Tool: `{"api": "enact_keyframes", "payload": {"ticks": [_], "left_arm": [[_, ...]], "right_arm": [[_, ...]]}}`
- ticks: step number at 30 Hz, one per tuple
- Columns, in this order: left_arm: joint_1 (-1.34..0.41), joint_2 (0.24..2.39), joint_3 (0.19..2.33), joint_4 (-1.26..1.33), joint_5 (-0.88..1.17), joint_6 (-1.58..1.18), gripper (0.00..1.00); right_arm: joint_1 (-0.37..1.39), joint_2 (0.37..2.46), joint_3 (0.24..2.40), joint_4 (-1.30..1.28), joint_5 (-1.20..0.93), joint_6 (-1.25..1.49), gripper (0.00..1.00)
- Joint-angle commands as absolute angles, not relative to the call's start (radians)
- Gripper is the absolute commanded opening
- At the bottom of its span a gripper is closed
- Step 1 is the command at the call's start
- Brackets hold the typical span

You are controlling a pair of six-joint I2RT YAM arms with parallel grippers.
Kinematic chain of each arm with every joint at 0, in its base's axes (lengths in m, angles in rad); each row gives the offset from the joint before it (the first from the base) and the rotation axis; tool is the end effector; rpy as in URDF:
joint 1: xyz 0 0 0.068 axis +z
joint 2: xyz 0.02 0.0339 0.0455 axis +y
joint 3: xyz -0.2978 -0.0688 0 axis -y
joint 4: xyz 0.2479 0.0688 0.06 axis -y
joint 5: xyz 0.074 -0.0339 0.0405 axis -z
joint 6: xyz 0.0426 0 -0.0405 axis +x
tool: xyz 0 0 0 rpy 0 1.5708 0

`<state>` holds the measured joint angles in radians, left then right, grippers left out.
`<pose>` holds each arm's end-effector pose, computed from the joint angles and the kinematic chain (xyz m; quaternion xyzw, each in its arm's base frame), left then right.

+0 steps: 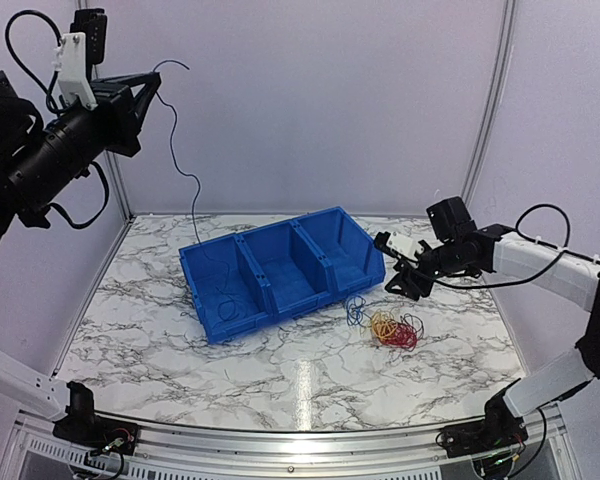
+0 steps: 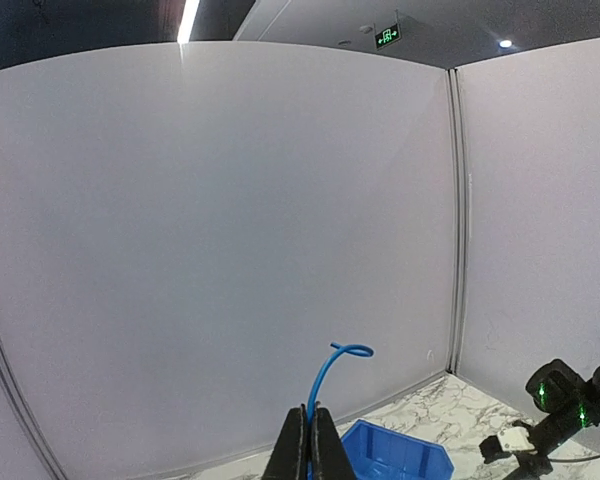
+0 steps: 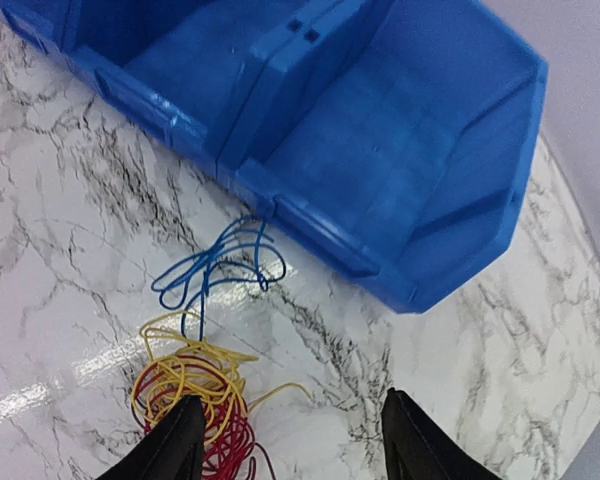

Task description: Untangle the cables

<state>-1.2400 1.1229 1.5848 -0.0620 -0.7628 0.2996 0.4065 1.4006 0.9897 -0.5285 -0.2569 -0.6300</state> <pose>0.0872 -0.1633 0.5869 0.1342 0.5842 -0.1671 0.7828 0.2610 0.1241 0.2700 -0.5015 0.7993 0.0867 0.3196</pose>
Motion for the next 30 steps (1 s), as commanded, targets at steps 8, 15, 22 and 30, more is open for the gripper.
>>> {"api": "enact_keyframes", "payload": {"ticks": [8,15,22,30], "left_arm": [[-1.23,1.17,1.613,-0.011,-0.806,0.36,0.0],[-1.102,1.261,1.728,-0.029,-0.747,0.41,0.0],[-1.066,1.351,1.883,0.07,-0.747,0.591,0.0],[-1.054,1.35,1.869,0.19,-0.793,0.745,0.0]], "right_arm": [[0.491,1.378,1.062,-0.537,-0.392,-0.63,0.61],[0.45,1.296,0.841,-0.367,-0.407,-0.623,0.59],[0.403,1.364,0.862,-0.401,-0.442,-0.632,0.59],[0.401,1.366,0.85,-0.394,-0.419,-0.637,0.59]]}}
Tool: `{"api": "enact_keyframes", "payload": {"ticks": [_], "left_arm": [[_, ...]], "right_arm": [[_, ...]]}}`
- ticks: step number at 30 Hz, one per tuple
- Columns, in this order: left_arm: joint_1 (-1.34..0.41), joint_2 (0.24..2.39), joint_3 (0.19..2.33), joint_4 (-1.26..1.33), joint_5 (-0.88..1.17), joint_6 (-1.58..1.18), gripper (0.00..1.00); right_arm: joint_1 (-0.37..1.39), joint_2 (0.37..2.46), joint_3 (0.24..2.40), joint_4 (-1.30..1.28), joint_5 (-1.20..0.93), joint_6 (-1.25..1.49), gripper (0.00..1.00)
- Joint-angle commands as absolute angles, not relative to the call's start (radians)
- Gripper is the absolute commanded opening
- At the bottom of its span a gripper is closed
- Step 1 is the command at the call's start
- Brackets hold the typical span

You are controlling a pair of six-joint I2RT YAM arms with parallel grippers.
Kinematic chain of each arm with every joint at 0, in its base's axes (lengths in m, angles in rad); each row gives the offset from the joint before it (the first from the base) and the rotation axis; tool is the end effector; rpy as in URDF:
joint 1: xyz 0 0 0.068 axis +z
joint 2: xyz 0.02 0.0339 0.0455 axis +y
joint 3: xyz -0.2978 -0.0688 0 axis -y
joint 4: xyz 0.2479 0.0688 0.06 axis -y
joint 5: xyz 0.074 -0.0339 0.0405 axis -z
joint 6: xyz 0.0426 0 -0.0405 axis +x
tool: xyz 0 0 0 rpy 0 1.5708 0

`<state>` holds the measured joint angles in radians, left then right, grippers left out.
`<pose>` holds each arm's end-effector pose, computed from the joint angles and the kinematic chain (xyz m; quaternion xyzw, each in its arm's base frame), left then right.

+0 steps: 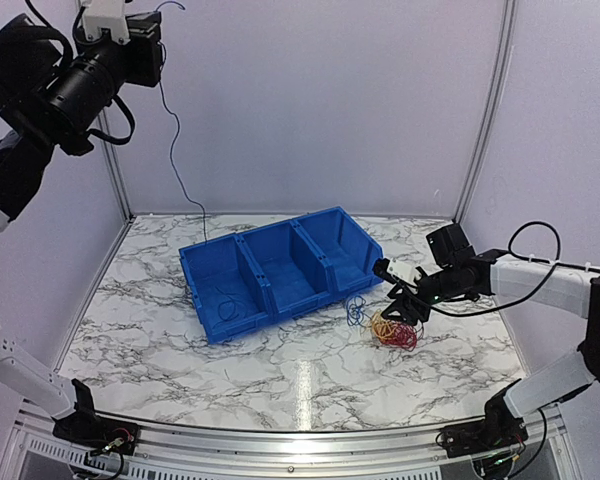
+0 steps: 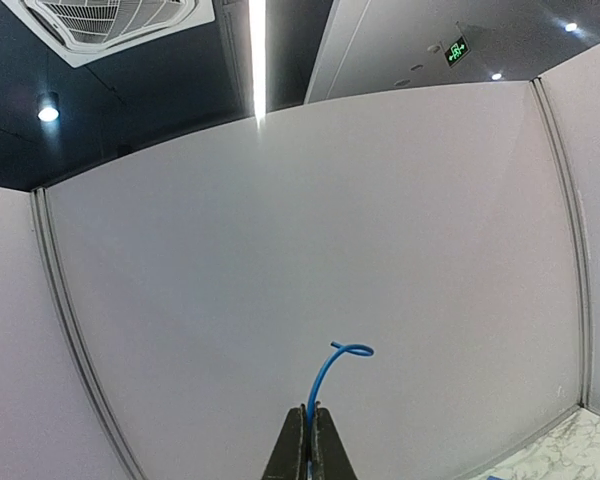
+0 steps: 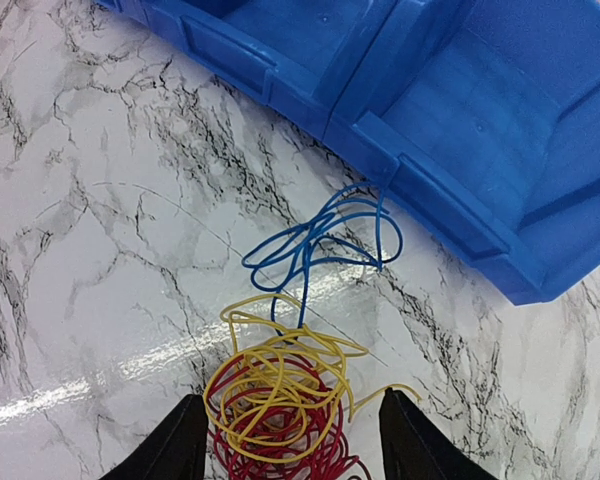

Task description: Untangle the cables

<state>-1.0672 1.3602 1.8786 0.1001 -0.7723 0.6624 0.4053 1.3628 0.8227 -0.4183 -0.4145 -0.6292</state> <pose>0.1363 -0.1858 0.6403 0.1059 0.5302 0.0036 0.8412 0.2385 0.1210 0.2364 -0.5153 0.7803 0.1620 0.3151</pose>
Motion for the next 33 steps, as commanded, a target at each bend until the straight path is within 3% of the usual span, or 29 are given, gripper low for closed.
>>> {"api": "enact_keyframes", "payload": {"ticks": [1,6,16,21,33], "left_arm": [[-1.053,1.347,1.859,0.19,-0.789,0.741,0.0],[-1.052,1.362,1.84,0.191,-0.857,0.796,0.0],[-1.006,1.141,1.505,0.198,-0.98,0.729,0.0],[-0.95,1.127,1.622,0.133,-0.923,0.705,0.0],[-0.946,1.345,1.897,0.017,-0.735,0.616,0.0]], "right_arm": [[0.402,1.368,0.851,-0.394,-0.417,-0.639,0.59],[0.402,1.391,0.855,-0.403,-0.415,-0.644,0.59],[0.402,1.411,0.853,-0.407,-0.424,-0.65,0.59],[0.405,1.447,0.867,-0.427,-0.422,-0.655,0.59],[0.405,1.451,0.858,-0.419,-0.399,-0.656,0.59]]}}
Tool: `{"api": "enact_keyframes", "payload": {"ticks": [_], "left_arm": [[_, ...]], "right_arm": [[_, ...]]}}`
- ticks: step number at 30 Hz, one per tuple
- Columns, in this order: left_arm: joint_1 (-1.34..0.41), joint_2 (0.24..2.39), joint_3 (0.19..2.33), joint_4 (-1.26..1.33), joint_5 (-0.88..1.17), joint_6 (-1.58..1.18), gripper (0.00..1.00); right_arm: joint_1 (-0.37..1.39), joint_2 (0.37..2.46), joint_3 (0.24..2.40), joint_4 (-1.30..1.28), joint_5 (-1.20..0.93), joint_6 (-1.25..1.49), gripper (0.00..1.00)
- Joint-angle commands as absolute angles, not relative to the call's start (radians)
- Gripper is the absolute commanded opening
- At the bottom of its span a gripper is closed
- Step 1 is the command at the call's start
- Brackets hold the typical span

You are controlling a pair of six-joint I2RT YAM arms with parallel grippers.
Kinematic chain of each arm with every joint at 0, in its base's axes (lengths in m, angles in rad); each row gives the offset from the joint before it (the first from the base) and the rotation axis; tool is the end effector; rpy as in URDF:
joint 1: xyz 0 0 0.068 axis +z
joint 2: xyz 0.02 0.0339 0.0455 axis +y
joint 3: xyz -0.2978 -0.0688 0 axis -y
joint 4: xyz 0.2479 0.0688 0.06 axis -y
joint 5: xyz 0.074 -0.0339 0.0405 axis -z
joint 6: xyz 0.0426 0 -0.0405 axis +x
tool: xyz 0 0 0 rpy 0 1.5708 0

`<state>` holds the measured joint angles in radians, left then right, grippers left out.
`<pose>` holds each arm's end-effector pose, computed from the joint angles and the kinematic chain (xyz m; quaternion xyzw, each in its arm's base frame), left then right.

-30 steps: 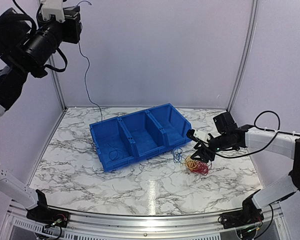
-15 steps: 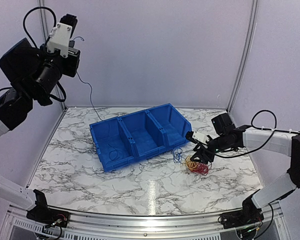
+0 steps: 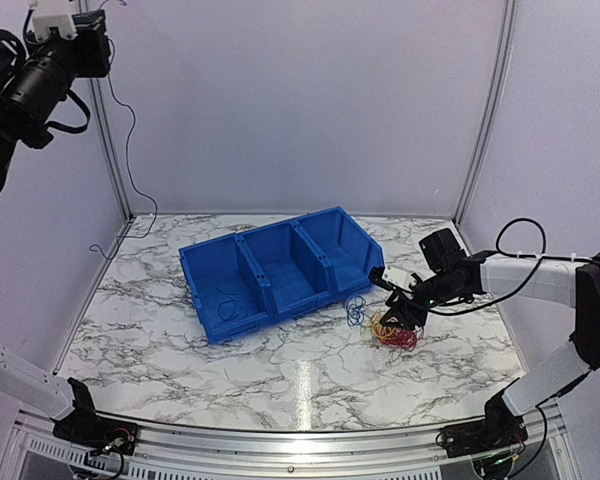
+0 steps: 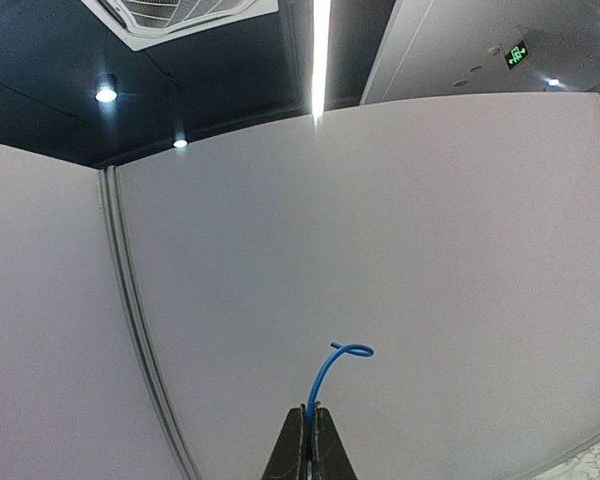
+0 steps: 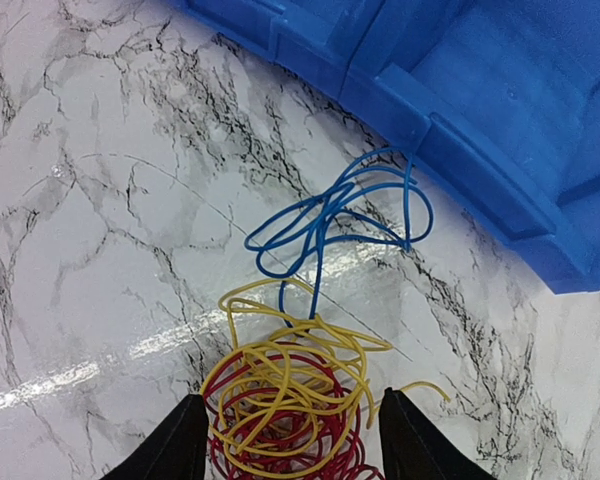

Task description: Untangle the cables

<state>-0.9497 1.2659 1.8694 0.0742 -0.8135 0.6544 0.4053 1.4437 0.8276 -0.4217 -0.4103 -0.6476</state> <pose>0.1306 -0.1293 0.6524 0.0370 0.5322 0.0471 0.8445 0.2476 0.1247 0.2172 -0.5210 0.7896 0.1639 0.2797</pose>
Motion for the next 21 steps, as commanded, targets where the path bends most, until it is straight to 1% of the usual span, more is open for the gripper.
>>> {"api": "enact_keyframes", "payload": {"ticks": [1,11,15,21], "left_arm": [[-0.946,1.357,1.901,0.019,-0.729,0.61,0.0],[-0.944,1.434,1.842,0.083,-0.726,0.633,0.0],[-0.921,1.407,1.718,0.12,-0.736,0.593,0.0],[-0.869,1.352,1.512,0.136,-0.719,0.45,0.0]], "right_arm": [[0.405,1.452,0.858,-0.419,-0.397,-0.656,0.59],[0.405,1.473,0.856,-0.422,-0.384,-0.664,0.59],[0.405,1.476,0.855,-0.421,-0.377,-0.667,0.59],[0.405,1.485,0.855,-0.423,-0.377,-0.669,0.59]]}}
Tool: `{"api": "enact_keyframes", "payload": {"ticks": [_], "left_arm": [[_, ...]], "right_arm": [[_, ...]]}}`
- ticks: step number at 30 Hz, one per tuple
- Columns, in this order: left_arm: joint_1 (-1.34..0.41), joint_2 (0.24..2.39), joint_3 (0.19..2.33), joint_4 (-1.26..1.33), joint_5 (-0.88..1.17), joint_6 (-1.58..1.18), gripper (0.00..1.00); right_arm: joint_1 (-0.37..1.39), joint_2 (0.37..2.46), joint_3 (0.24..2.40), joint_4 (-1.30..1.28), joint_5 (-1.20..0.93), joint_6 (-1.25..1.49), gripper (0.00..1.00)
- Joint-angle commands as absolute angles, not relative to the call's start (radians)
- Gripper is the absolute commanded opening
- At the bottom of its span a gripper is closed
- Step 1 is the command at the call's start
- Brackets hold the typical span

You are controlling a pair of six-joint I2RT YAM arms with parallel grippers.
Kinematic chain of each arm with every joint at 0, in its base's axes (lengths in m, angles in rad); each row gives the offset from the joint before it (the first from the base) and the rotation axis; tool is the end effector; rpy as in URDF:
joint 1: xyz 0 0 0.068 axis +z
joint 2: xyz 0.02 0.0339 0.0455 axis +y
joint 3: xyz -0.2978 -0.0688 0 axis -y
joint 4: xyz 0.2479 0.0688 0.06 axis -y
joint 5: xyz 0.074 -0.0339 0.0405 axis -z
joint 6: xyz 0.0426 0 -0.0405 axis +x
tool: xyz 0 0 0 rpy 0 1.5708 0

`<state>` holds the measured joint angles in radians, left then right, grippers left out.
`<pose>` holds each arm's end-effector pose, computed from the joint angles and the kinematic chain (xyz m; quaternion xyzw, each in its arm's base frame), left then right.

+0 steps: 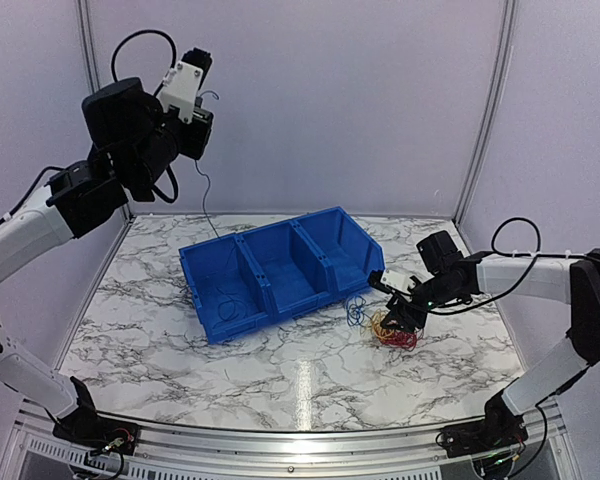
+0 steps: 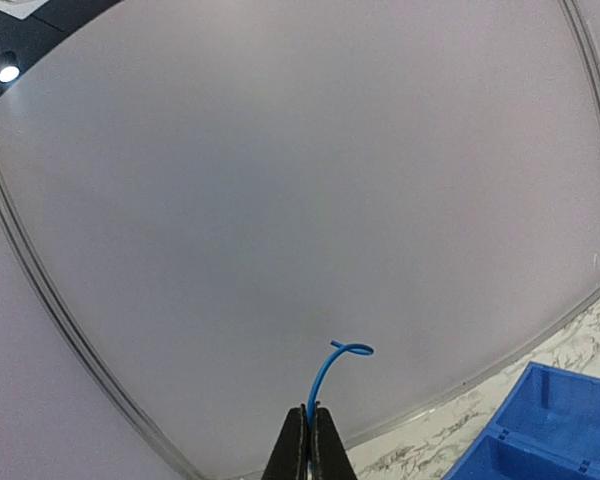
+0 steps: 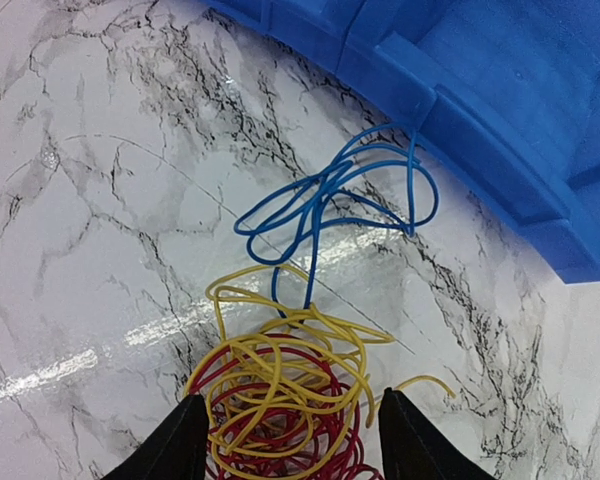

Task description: Untangle the cables

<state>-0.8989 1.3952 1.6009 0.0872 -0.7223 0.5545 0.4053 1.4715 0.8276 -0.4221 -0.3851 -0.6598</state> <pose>0.2087 -0.2171 0.5467 0.1587 0.6054 0.0789 0.7759 0.2507 0.1250 0.2097 -0.5237 0.7945 0.1527 0.2666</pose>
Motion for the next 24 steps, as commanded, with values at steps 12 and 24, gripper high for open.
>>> {"api": "enact_keyframes", "payload": {"ticks": [12,24], "left_arm": [[-0.813,1.293,1.168,0.142,-0.723,0.231,0.0],[-0.781,1.404,1.075,0.016,-0.625,-0.023,0.0]], "right_arm": [[0.404,1.511,0.861,-0.437,-0.369,-0.676,0.58],[0.406,1.537,0.868,-0.454,-0.367,-0.683,0.58]]}}
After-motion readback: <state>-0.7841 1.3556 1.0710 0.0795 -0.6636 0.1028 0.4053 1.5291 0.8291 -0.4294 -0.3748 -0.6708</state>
